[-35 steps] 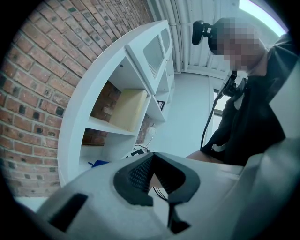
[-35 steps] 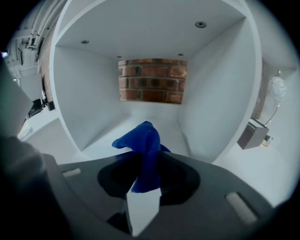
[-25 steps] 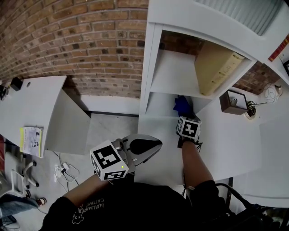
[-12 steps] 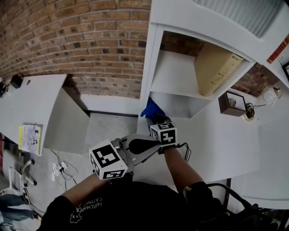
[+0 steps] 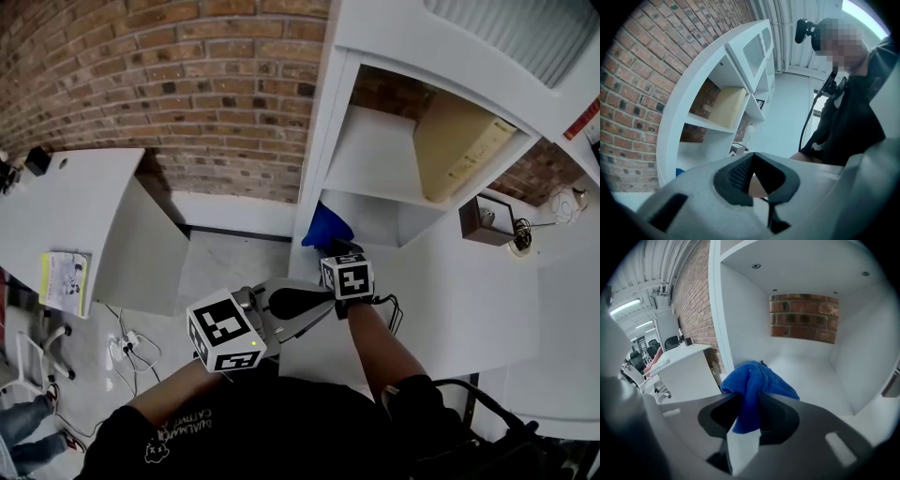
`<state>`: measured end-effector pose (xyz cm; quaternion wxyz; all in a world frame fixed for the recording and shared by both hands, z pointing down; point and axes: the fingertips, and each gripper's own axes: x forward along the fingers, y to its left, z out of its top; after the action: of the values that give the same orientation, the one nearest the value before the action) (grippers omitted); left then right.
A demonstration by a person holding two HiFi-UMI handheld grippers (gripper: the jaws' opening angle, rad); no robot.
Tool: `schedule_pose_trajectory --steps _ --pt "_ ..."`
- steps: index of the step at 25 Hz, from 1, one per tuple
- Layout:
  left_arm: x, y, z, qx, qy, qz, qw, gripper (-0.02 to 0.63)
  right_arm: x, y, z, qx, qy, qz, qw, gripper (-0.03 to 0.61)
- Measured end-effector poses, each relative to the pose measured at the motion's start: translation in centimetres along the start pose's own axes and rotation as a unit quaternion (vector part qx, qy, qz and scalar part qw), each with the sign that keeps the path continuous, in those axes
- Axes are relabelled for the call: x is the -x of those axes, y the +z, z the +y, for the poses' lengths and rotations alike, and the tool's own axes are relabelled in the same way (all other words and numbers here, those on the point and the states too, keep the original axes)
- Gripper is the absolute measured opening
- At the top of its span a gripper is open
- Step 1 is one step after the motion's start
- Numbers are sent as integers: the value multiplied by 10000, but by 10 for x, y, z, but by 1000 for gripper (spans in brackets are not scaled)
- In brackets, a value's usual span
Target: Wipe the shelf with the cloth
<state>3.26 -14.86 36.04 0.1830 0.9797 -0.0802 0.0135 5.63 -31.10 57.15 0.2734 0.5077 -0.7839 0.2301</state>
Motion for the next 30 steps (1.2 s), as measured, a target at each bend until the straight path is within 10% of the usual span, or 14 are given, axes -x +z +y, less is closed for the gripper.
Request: schedule_pose_trajectory --steps 18,30 --pt "-10 -6 3 197 -323 -94 9992 -2 56 -32 -139 -1135 -1630 -57 9801 123" --pt "-17 -10 3 261 -321 -50 9991 -3 70 -38 -164 -1385 -1881 -141 9722 124"
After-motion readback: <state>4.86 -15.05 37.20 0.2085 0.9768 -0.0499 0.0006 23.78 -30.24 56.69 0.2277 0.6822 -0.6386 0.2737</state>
